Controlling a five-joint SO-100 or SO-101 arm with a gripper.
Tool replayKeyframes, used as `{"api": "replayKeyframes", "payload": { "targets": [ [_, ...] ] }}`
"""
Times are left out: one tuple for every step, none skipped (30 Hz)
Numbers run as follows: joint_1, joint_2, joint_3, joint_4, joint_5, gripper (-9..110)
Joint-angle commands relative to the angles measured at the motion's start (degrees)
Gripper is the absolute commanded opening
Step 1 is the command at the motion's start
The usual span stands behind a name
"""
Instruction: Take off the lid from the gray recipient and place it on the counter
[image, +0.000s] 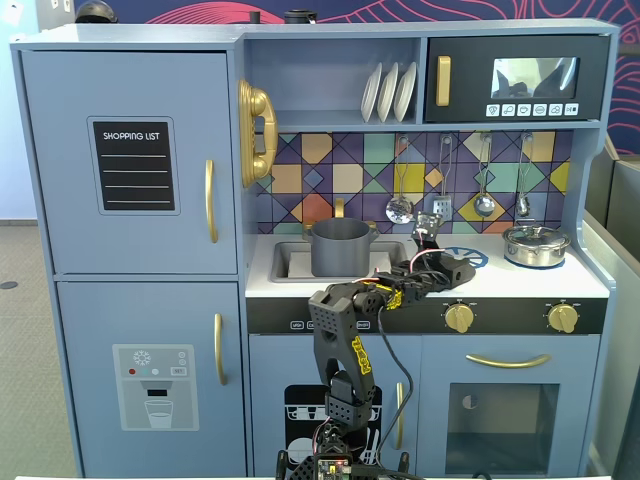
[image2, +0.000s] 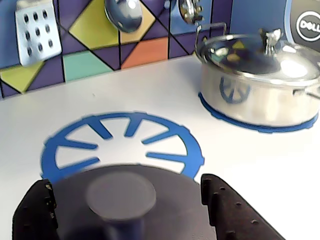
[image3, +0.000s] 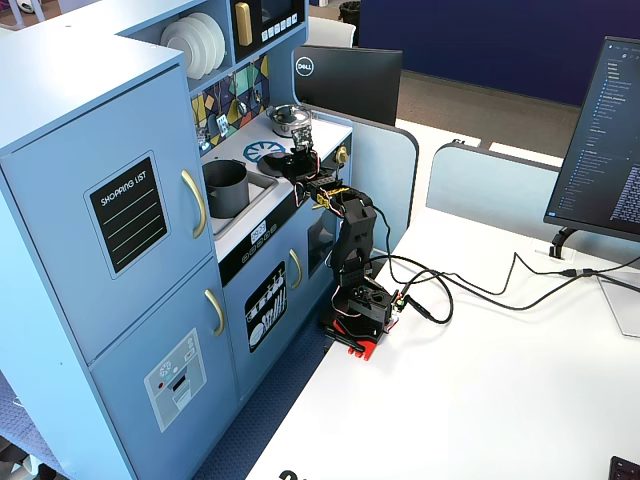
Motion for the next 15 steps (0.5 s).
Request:
{"api": "replayKeyframes", "payload": {
  "targets": [
    [-2.37, 10.46, -5.63, 5.80, 1.41, 28],
    [-2.99, 13.45, -6.94, 10.72, 1.49, 24],
    [-3.96, 17.23, -8.00, 17.23, 1.14, 15],
    [-4.92, 21.18, -8.53, 24.35, 1.32, 6],
    [-5.98, 25.31, -8.79, 31.73, 1.49, 0],
    [-7.29, 29.62, -8.70, 39.46, 2.46, 0],
    [-8.96, 34.01, -8.26, 47.55, 3.87, 0],
    [-11.16, 38.06, -7.73, 55.90, 4.31, 0],
    [-13.18, 41.84, -6.24, 62.58, 4.39, 0],
    [-15.29, 45.18, -3.69, 67.85, 3.34, 0],
    [-17.31, 48.08, -0.62, 72.42, 0.09, 0],
    [-19.07, 50.98, 2.99, 75.85, -2.02, 0],
    [-21.01, 54.05, 7.21, 77.34, -1.14, 0],
    [-23.03, 57.39, 11.95, 77.52, 0.88, 0],
    [-25.05, 60.29, 16.61, 77.52, 0.88, 0]
  ]
}}
